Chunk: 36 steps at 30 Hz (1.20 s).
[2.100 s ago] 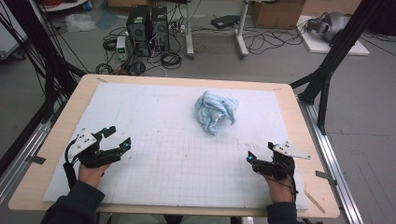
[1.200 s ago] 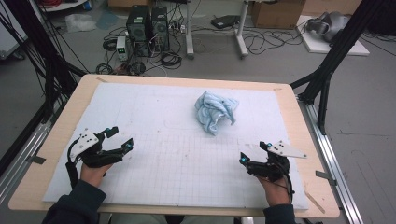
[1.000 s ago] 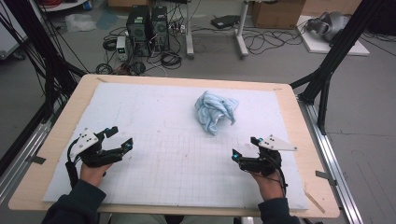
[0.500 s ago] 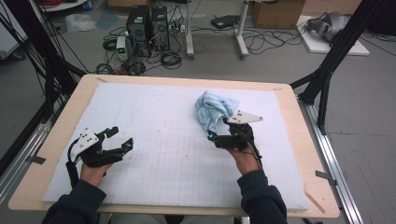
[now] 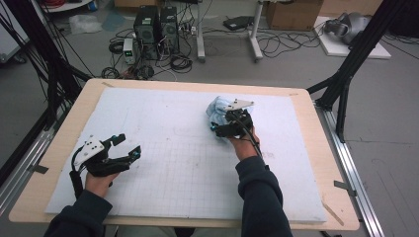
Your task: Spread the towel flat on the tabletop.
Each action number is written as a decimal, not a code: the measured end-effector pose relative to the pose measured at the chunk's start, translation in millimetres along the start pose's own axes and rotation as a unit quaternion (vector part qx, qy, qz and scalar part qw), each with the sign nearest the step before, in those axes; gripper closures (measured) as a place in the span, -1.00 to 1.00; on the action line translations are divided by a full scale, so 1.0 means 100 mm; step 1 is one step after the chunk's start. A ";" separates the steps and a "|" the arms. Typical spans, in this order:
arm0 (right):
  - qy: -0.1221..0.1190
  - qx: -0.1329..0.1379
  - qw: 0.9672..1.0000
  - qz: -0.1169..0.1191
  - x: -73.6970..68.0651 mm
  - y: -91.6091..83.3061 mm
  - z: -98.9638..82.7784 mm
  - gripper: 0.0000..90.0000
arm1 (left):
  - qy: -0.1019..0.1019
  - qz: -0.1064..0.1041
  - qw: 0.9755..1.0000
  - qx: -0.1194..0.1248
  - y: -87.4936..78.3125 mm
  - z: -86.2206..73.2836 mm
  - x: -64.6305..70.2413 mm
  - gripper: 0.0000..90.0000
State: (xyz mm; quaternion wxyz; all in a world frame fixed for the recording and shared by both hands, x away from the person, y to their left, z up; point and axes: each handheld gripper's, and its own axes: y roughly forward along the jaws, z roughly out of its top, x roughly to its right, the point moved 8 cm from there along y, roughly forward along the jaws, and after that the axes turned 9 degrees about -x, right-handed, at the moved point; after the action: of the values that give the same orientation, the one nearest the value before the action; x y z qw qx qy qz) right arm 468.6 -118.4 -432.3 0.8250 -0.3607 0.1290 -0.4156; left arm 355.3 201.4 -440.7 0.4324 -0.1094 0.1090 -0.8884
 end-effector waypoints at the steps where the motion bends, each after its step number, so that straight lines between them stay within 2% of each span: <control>1: 0.004 -0.012 1.000 -0.012 0.07 0.07 -0.02 -0.54 | 0.000 0.000 1.000 0.000 0.00 0.00 0.00 -0.54; 3: 0.006 -0.019 1.000 -0.018 0.10 0.11 -0.03 -0.56 | -0.001 0.000 1.000 0.000 0.01 0.00 0.00 -0.54; 4: 0.010 -0.031 0.999 -0.032 0.16 0.16 -0.04 -0.57 | 0.000 -0.002 1.000 -0.001 0.01 0.00 0.00 -0.54; 6: 0.015 -0.037 0.998 -0.047 0.21 0.21 -0.04 -0.59 | 0.000 -0.003 1.000 -0.001 0.02 -0.01 0.01 -0.54; 10: 0.022 -0.050 0.996 -0.063 0.28 0.28 -0.07 -0.59 | 0.000 -0.005 1.000 -0.002 0.02 -0.01 0.02 -0.54; 11: 0.025 -0.075 0.994 -0.075 0.33 0.36 -0.15 -0.60 | 0.000 -0.005 1.000 -0.002 0.02 -0.01 0.02 -0.54; 12: 0.031 -0.088 0.992 -0.080 0.35 0.40 -0.19 -0.60 | 0.000 -0.005 1.000 -0.002 0.02 -0.01 0.02 -0.54; 15: 0.051 -0.095 0.991 -0.077 0.38 0.47 -0.24 -0.61 | 0.000 -0.006 1.000 -0.003 0.02 -0.01 0.02 -0.53; 19: 0.058 -0.103 0.990 -0.076 0.37 0.51 -0.27 -0.48 | -0.003 -0.006 1.000 -0.002 0.03 -0.01 0.01 -0.53; 20: 0.065 -0.109 0.989 -0.073 0.38 0.53 -0.29 -0.34 | -0.003 -0.006 1.000 -0.002 0.03 -0.01 0.01 -0.53; 21: 0.065 -0.109 0.989 -0.073 0.38 0.53 -0.29 -0.34 | -0.004 -0.006 1.000 -0.002 0.03 -0.01 0.01 -0.53; 22: 0.078 -0.113 0.988 -0.076 0.39 0.52 -0.30 -0.15 | -0.003 -0.006 1.000 -0.002 0.02 -0.01 0.00 -0.53; 23: 0.078 -0.113 0.988 -0.076 0.39 0.52 -0.30 -0.15 | -0.003 -0.006 1.000 -0.002 0.02 -0.01 0.00 -0.53; 24: 0.101 -0.116 0.985 -0.073 0.38 0.51 -0.31 0.05 | -0.003 -0.005 1.000 -0.003 0.02 -0.02 0.00 -0.52; 27: 0.117 -0.118 0.985 -0.053 0.37 0.47 -0.33 0.30 | -0.006 -0.005 1.000 -0.002 0.01 -0.01 0.00 -0.52; 29: 0.125 -0.113 0.985 -0.033 0.34 0.43 -0.34 0.39 | -0.005 -0.003 1.000 -0.002 0.01 -0.01 -0.01 -0.52; 30: 0.125 -0.113 0.985 -0.033 0.34 0.43 -0.34 0.39 | -0.006 -0.003 1.000 -0.001 0.01 -0.01 -0.02 -0.52; 32: 0.135 -0.092 0.987 0.004 0.27 0.37 -0.37 0.53 | -0.007 -0.002 1.000 -0.001 0.01 -0.01 -0.03 -0.51; 33: 0.135 -0.092 0.987 0.004 0.27 0.37 -0.37 0.53 | -0.009 -0.002 1.000 0.000 0.01 -0.01 -0.03 -0.51; 36: 0.140 -0.074 0.987 0.042 0.20 0.30 -0.41 0.60 | -0.010 -0.002 1.000 0.000 0.01 -0.01 -0.04 -0.52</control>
State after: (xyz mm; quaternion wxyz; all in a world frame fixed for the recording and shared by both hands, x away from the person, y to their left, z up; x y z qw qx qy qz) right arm 477.9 -141.4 -480.7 0.7864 -0.3534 0.2885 -0.4164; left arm 358.3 204.4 -442.4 0.4321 -0.1188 0.1043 -0.8879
